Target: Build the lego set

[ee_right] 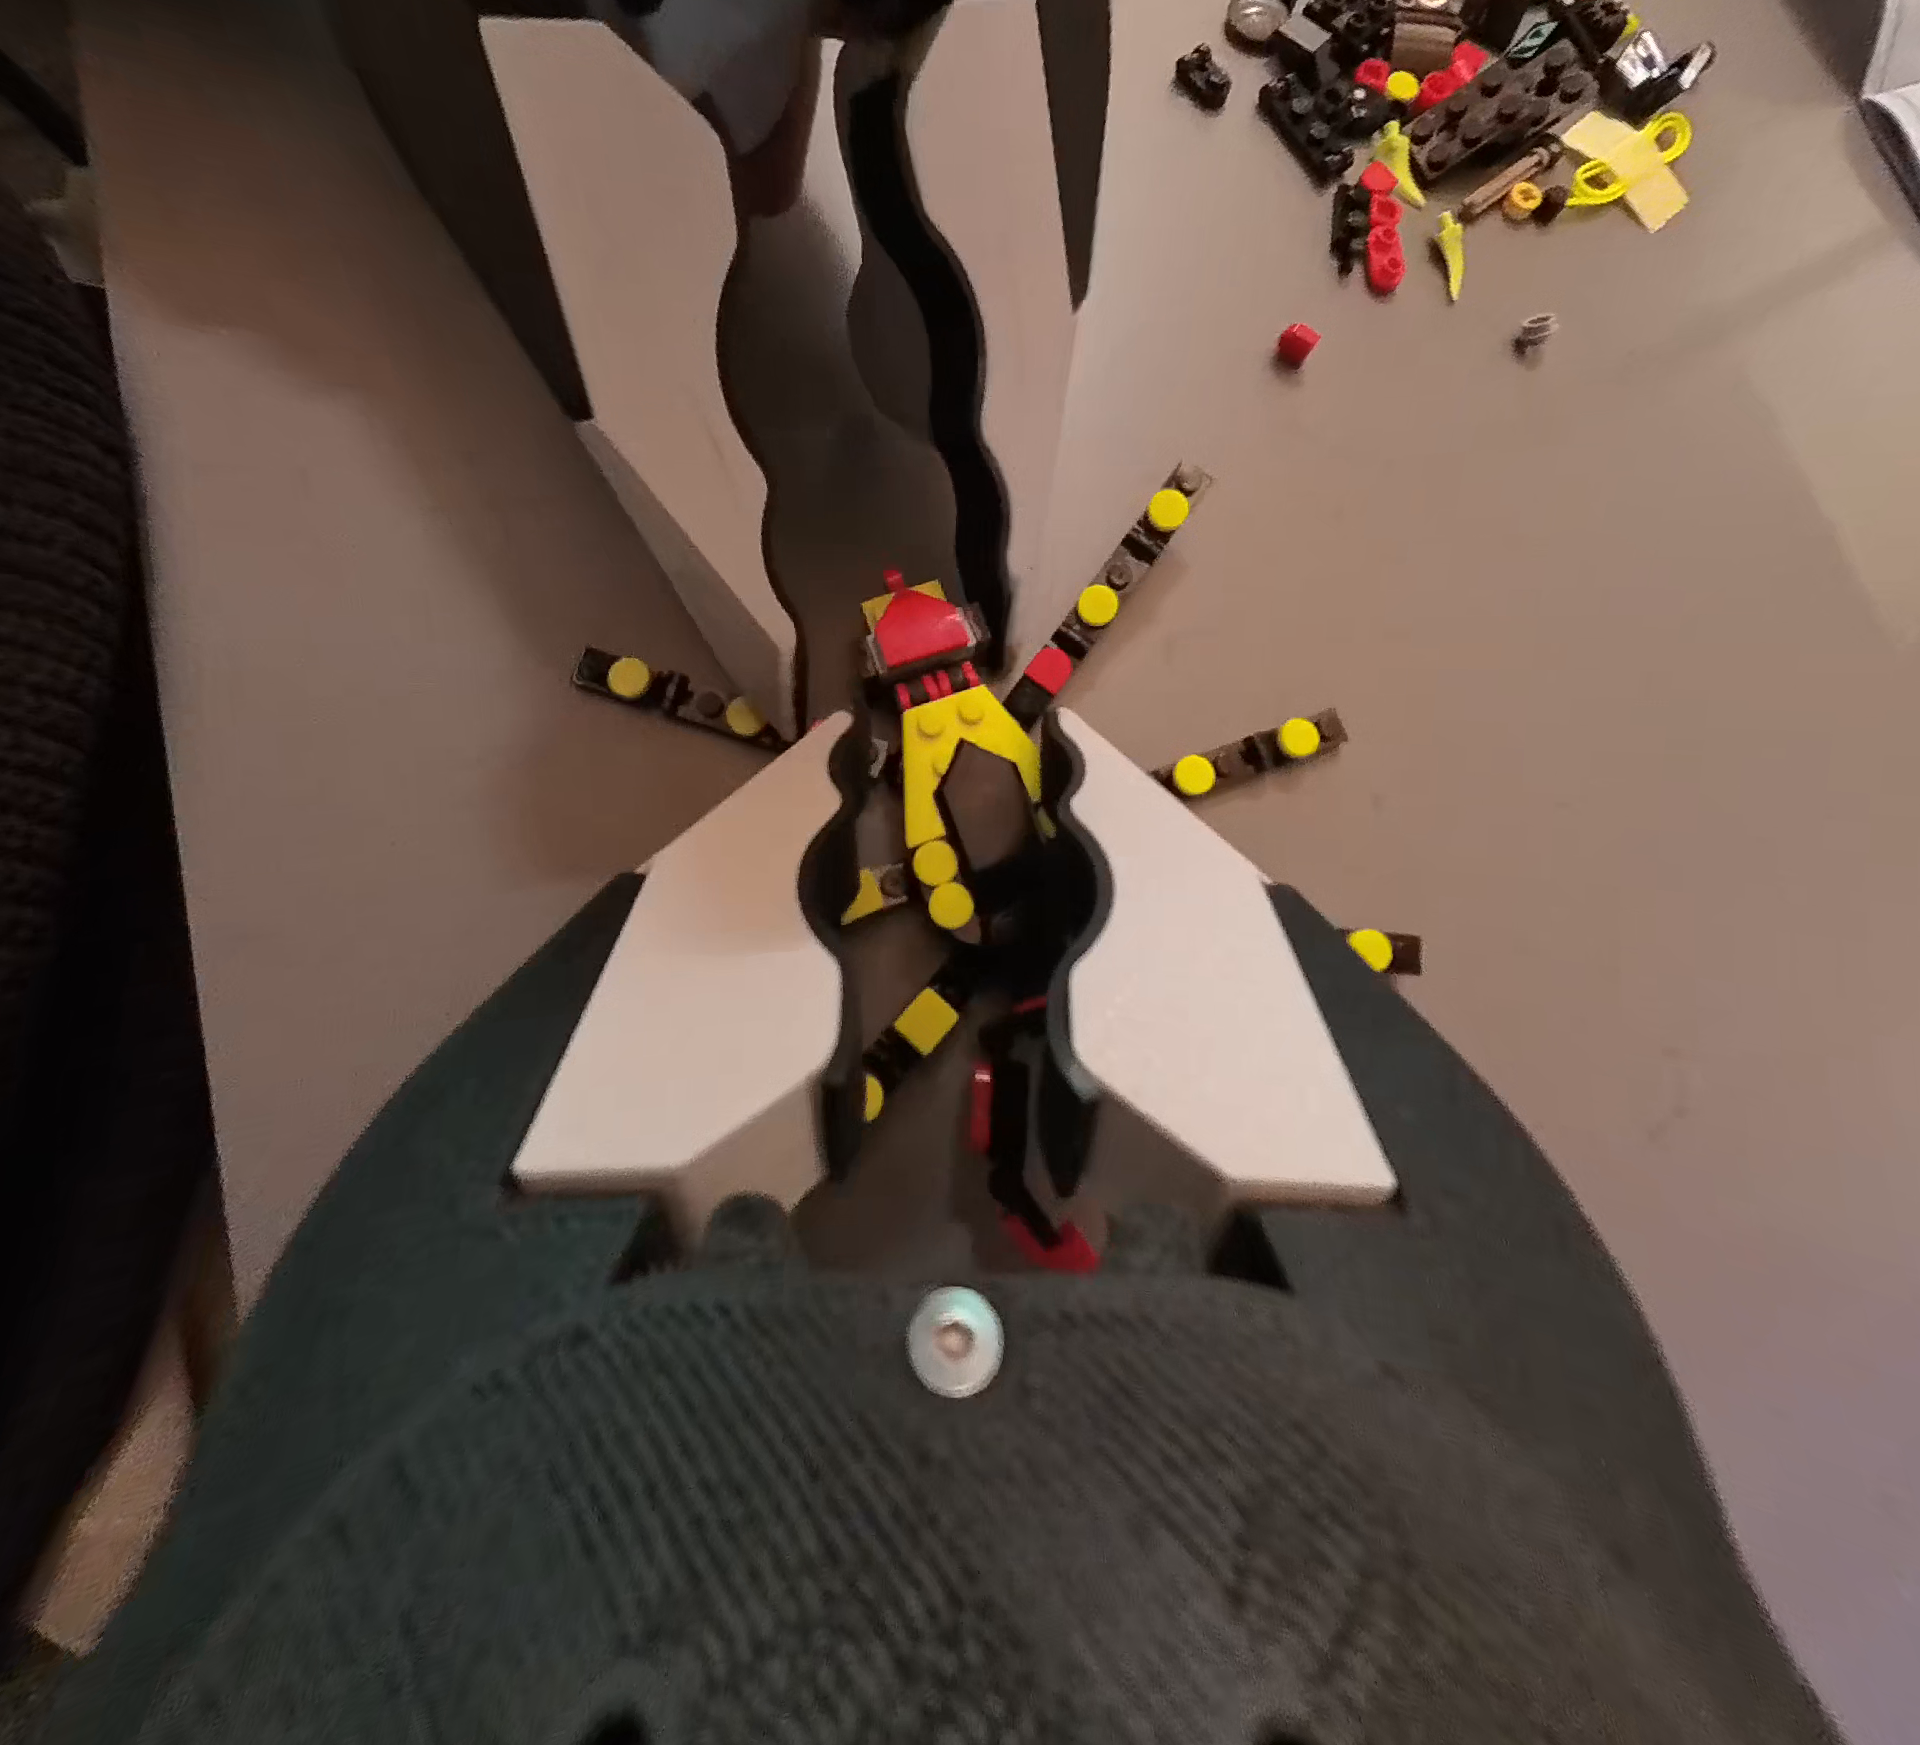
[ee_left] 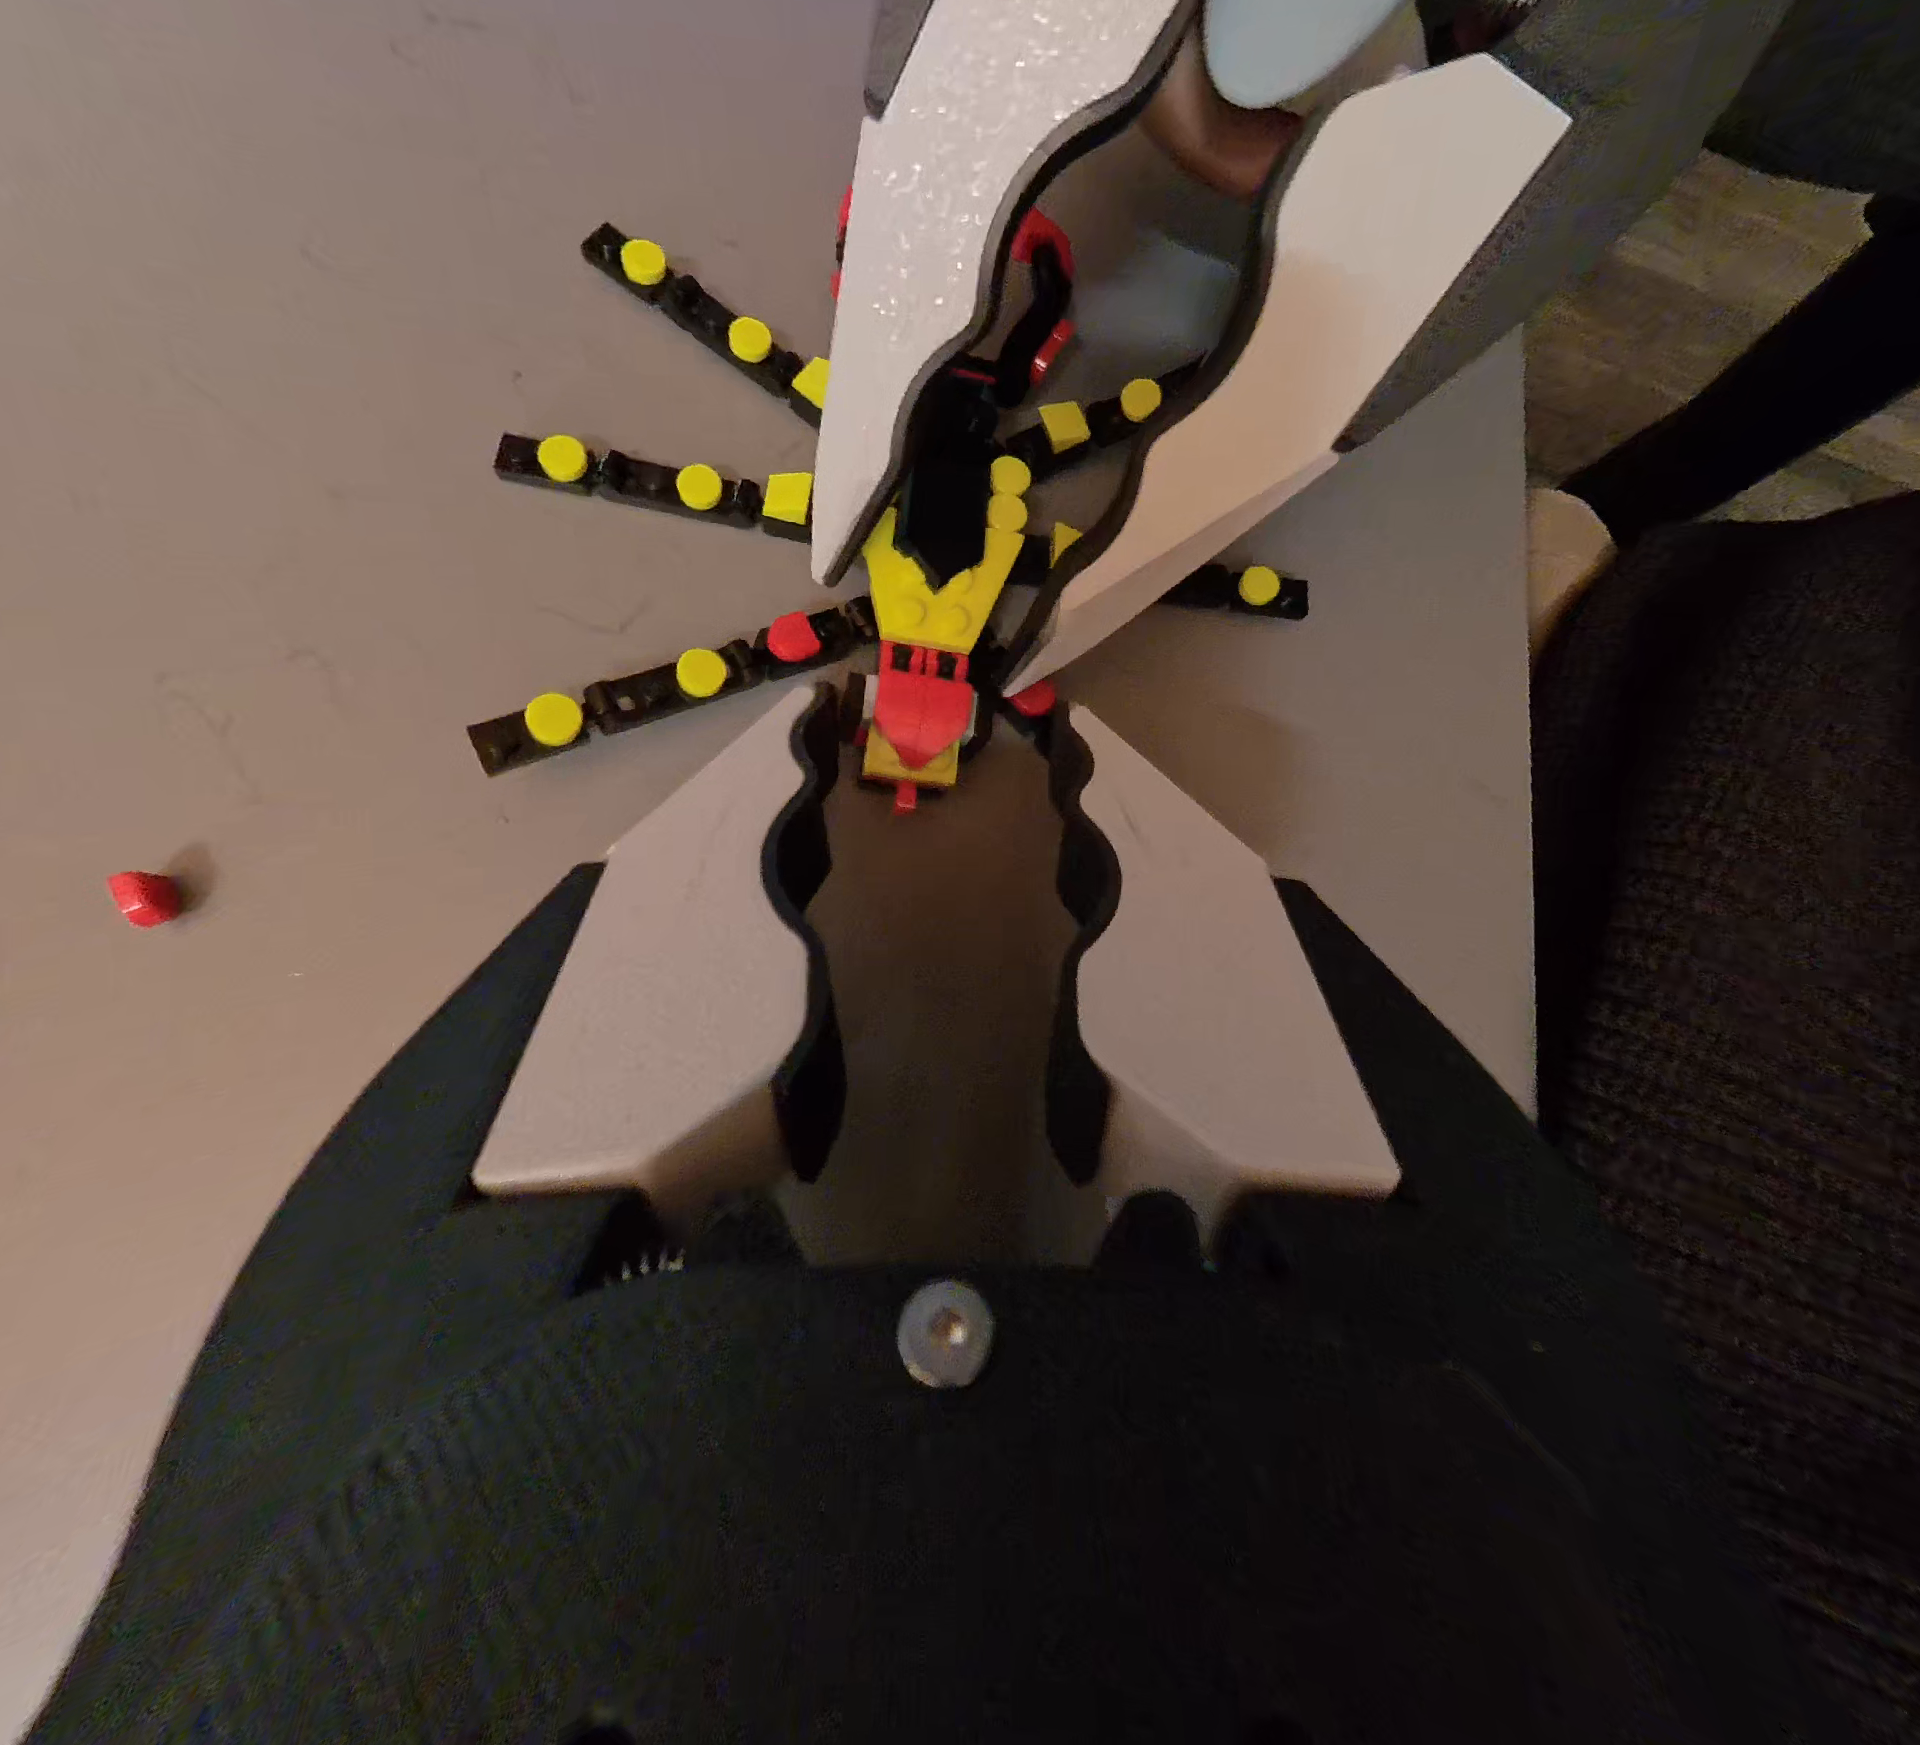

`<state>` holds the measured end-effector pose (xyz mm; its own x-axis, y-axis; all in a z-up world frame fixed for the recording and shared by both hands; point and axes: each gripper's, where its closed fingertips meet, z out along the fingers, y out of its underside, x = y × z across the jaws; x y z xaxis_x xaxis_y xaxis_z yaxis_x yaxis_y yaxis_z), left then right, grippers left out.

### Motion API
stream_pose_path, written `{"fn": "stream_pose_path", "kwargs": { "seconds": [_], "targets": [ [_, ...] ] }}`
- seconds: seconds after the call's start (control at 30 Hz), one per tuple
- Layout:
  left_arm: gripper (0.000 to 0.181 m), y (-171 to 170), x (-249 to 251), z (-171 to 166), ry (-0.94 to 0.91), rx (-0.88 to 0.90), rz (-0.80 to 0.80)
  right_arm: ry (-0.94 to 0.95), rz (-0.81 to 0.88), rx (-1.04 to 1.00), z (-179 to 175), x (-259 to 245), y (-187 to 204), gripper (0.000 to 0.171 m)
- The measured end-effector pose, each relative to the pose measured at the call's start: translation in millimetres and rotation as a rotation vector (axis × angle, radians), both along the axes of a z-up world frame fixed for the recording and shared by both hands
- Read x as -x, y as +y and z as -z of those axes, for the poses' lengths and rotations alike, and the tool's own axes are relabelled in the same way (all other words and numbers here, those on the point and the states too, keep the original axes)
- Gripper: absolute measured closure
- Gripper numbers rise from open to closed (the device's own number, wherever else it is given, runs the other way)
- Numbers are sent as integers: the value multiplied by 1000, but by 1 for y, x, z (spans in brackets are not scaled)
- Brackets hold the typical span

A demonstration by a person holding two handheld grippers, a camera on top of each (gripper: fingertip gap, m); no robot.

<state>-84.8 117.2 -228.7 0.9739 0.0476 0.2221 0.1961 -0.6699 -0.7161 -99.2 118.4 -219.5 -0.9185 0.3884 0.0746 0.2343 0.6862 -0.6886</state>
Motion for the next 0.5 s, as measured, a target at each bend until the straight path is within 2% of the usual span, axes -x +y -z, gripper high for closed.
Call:
{"fn": "stream_pose_path", "kwargs": {
  "seconds": [0.1, 0.2, 0.23, 0.5],
  "targets": [
    [143, 0, -2, 0, -4, -2, 11, -18, 7, 24, -1, 0, 1, 144],
    [145, -1, -2, -1, -11, -4, 10, -15, 16, 47, -6, 1, 5, 142],
    [154, -2, 0, -1, -9, -5, 0, -11, 24, 63, -9, 2, 6, 138],
    [154, -9, 2, -2, -22, -14, -13, 34, 257, 380, -61, 37, 45, 142]
  ]
}}
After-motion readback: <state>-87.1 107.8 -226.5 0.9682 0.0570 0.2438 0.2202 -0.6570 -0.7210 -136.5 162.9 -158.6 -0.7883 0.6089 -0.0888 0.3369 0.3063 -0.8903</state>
